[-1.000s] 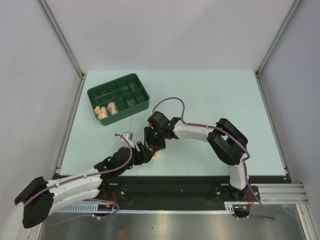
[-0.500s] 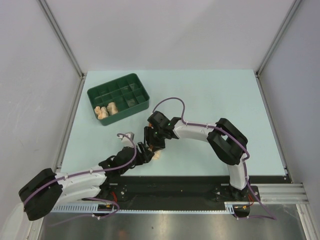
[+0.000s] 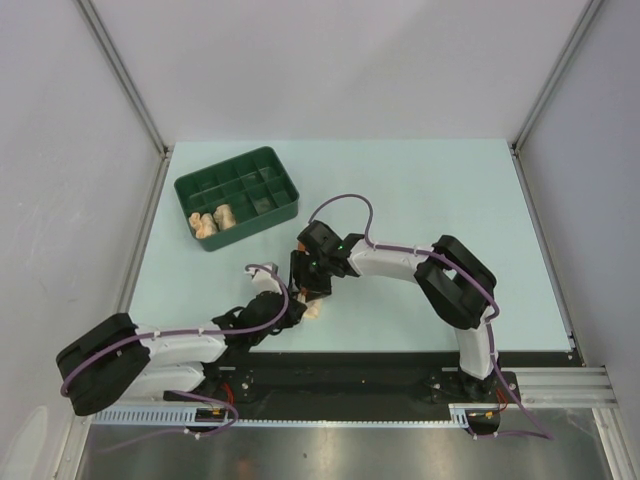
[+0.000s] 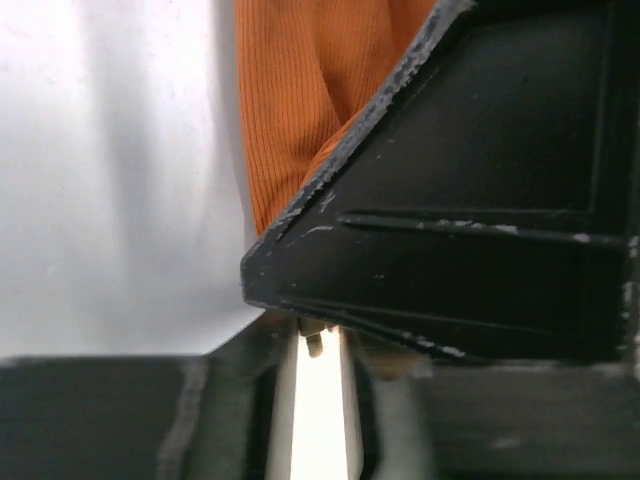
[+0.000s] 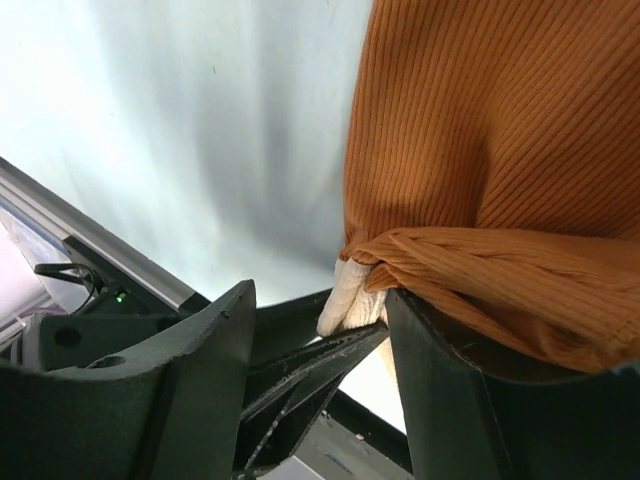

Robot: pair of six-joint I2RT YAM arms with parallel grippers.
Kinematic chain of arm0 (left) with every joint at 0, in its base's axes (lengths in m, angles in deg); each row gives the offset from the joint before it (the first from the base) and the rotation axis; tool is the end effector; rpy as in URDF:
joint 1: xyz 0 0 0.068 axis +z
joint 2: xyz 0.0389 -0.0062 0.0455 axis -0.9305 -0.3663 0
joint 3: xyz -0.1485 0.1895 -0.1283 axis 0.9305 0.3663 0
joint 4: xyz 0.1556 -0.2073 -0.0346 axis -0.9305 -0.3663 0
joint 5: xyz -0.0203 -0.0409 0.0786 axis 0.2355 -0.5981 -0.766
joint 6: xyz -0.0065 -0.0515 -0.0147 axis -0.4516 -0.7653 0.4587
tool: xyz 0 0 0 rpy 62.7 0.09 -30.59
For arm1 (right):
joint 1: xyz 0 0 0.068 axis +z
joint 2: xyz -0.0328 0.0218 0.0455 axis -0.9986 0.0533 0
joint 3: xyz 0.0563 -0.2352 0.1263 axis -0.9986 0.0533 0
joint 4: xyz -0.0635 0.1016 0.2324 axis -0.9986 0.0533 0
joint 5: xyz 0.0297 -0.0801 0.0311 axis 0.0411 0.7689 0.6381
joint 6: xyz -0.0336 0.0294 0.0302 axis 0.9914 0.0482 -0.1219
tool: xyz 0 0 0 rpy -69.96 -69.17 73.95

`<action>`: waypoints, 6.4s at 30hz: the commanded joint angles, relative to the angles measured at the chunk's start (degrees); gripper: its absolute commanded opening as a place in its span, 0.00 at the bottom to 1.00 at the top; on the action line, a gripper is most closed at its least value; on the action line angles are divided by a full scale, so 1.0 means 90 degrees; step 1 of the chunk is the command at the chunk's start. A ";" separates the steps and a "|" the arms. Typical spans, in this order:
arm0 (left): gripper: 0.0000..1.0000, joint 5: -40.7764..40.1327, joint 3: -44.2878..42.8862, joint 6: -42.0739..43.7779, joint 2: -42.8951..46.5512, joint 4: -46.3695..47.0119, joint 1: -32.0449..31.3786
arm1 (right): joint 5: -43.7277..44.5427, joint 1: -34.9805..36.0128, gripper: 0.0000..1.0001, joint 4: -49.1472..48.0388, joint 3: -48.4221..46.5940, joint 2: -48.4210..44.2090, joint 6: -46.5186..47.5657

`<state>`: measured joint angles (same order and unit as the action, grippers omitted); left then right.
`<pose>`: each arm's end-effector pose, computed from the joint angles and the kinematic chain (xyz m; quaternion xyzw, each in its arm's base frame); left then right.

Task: Roll the underwear
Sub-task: Fold the underwear at the center of the board, then roll the underwear to the center of the board.

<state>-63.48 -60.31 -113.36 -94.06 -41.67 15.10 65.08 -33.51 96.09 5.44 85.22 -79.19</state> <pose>0.1195 -0.1412 0.1227 -0.0795 0.8761 -0.2773 0.3862 0.2404 0.3404 0.1635 -0.0768 0.9476 0.3013 0.0732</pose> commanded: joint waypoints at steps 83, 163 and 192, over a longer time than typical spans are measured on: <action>0.00 -0.0593 0.0127 -0.0094 0.0656 -0.1564 -0.0521 | 0.1561 -0.0663 0.12 0.2145 -0.3403 0.1407 0.0907; 0.00 -0.0535 0.0567 -0.1266 0.2395 -0.3019 -0.0453 | -0.0450 -0.0077 0.14 0.0740 -0.2351 0.1682 0.2401; 0.00 0.4181 -0.1318 0.1283 0.2004 -0.4826 0.2896 | 0.1150 0.1092 0.66 -0.1563 0.1574 -0.2859 0.5028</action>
<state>-35.00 -69.38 -105.80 -75.33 -83.03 37.59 69.56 -28.75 90.34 17.01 62.24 -36.89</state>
